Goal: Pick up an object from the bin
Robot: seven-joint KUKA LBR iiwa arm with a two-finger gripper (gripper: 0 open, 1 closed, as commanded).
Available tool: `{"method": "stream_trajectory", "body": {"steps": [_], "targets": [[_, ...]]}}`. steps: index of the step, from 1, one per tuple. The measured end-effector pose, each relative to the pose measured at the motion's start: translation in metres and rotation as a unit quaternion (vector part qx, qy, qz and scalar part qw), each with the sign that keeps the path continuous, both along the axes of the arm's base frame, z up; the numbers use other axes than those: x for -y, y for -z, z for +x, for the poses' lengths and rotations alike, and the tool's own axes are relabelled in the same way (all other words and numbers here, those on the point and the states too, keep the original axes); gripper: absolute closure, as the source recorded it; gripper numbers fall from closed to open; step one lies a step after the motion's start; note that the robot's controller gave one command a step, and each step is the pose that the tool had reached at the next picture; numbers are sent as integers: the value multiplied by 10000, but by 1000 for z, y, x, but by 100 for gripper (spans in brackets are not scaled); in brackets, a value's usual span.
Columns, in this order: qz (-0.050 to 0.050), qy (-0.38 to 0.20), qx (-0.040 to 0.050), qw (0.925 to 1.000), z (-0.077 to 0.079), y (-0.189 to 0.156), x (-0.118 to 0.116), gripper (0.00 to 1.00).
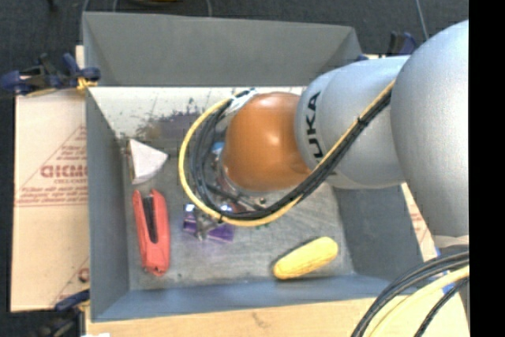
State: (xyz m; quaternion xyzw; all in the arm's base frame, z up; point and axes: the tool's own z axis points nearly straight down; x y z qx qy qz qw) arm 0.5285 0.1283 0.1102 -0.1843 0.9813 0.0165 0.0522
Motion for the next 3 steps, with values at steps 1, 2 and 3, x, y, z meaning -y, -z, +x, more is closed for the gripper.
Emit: {"method": "stream_trajectory", "body": {"steps": [1, 2, 3], "targets": [[-3, -37, 2, 10000, 0, 0, 0, 100], [-2, -29, 2, 10000, 0, 0, 0, 100], [-2, -25, 1, 10000, 0, 0, 0, 100]]}}
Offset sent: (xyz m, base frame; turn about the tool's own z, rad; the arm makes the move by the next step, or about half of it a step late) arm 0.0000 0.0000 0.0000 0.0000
